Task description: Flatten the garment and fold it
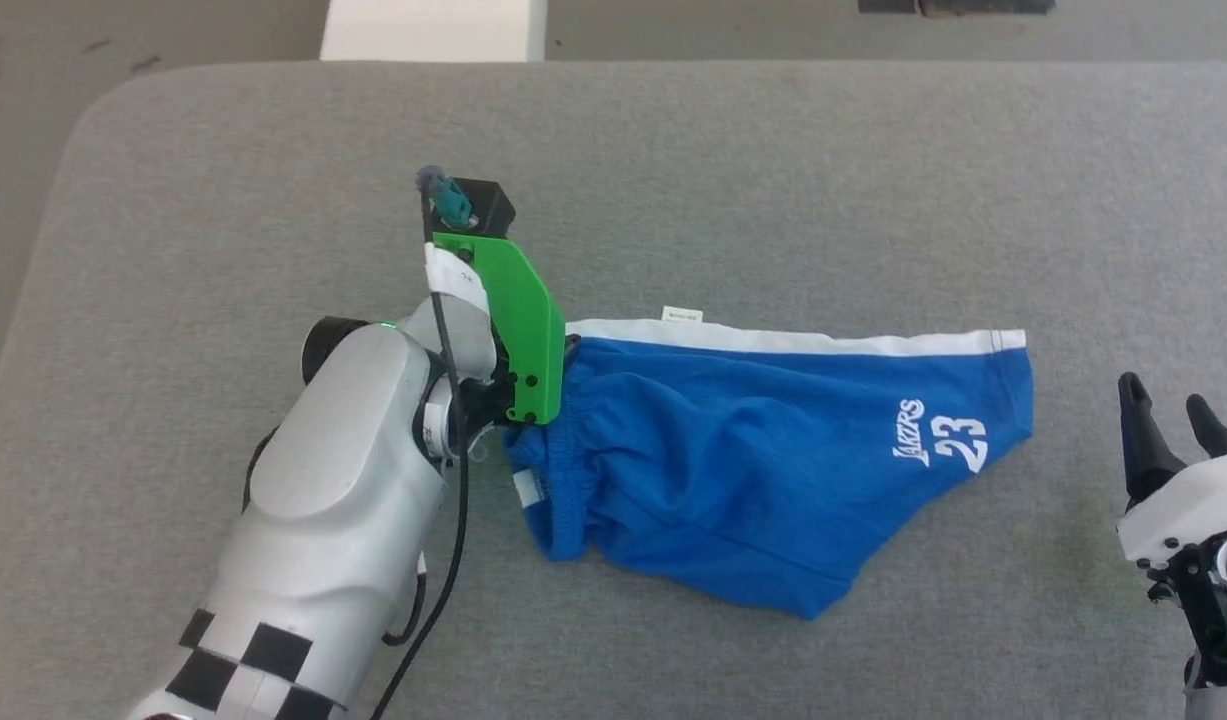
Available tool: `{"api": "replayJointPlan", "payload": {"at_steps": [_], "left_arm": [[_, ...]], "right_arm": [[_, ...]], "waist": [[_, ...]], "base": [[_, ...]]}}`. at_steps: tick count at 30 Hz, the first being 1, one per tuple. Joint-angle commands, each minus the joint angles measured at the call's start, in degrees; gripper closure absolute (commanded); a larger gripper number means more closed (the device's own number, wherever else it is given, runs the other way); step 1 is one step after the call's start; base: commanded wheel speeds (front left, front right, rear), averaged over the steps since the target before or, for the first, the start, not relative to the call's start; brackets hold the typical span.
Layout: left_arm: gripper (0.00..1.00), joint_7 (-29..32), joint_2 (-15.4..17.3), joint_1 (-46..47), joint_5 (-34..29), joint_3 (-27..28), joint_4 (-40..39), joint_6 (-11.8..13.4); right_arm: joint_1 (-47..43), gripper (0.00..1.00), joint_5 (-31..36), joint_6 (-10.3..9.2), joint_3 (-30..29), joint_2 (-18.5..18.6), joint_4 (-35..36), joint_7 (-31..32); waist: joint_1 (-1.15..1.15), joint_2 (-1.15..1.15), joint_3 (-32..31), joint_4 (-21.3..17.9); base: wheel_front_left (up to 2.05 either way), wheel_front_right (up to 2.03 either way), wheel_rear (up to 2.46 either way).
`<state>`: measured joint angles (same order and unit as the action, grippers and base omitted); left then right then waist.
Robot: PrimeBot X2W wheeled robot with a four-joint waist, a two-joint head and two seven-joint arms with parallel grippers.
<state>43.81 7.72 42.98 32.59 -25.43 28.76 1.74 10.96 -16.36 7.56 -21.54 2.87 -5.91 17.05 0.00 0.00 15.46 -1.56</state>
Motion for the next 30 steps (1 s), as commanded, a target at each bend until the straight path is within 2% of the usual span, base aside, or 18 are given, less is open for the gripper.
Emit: {"api": "replayJointPlan", "payload": {"at_steps": [1, 7, 12, 13, 14, 19, 24, 28, 30], "left_arm": [[0.0, -0.4, 0.3, 1.1, -0.7, -0.1, 0.8, -0.2], [0.0, -0.6, 0.6, 2.1, -3.4, -2.8, 6.1, 0.1], [0.02, -2.4, -0.2, 0.9, -2.8, -3.2, 8.2, -0.6], [0.82, -4.0, -0.2, 0.6, -2.9, -3.1, 8.3, -0.7], [1.0, -5.3, -0.4, 0.1, -2.6, -2.8, 8.4, -0.8], [1.0, -13.2, -1.2, -2.9, -0.5, -0.5, 7.0, -1.2], [1.0, -21.1, -2.1, -6.0, 0.9, 1.8, 2.4, -0.5], [1.0, -24.7, -2.5, -8.7, 1.1, 2.2, -2.7, 0.4], [1.0, -25.7, -2.7, -9.8, 1.0, 2.0, -5.4, 0.9]], "right_arm": [[1.1, 0.0, -0.6, -0.08, 0.1, 0.0, 0.3, -0.4], [2.0, 0.0, -1.1, -0.08, 0.3, 0.0, 0.1, -1.0], [2.0, 0.0, -1.0, -0.08, 0.5, 0.0, -0.2, -1.2], [2.0, 0.0, -0.9, -0.08, 0.6, 0.0, -0.3, -1.3], [2.0, 0.0, -1.0, -0.08, 0.8, 0.0, -0.4, -1.4], [2.2, 0.0, -0.8, -0.08, 1.5, 0.0, -0.6, -1.0], [4.2, 0.0, 2.5, -0.08, 3.8, 0.0, 1.4, 1.6], [7.2, 0.0, 7.7, -0.08, 7.1, 0.0, 2.0, 8.7], [8.7, 0.0, 10.3, -0.08, 9.5, 1.3, 1.2, 13.3]], "waist": [[0.0, 0.0, 2.0, -1.7], [0.0, 0.0, 3.4, -2.1], [0.0, 0.0, 3.7, -2.0], [0.0, 0.0, 3.6, -1.9], [0.0, 0.0, 3.5, -1.9], [0.0, 0.0, 2.6, -1.6], [0.0, 0.0, 2.4, -1.0], [0.0, 0.0, 2.6, -0.6], [0.0, 0.0, 3.0, -0.2]], "base": [[0.0, 0.0, 0.0], [0.0, 0.0, 0.0], [0.0, 0.0, 0.0], [0.0, 0.0, 0.0], [0.0, 0.0, 0.0], [0.0, 0.0, 0.0], [0.0, 0.0, 0.0], [0.0, 0.0, 0.0], [0.0, 0.0, 0.0]]}}
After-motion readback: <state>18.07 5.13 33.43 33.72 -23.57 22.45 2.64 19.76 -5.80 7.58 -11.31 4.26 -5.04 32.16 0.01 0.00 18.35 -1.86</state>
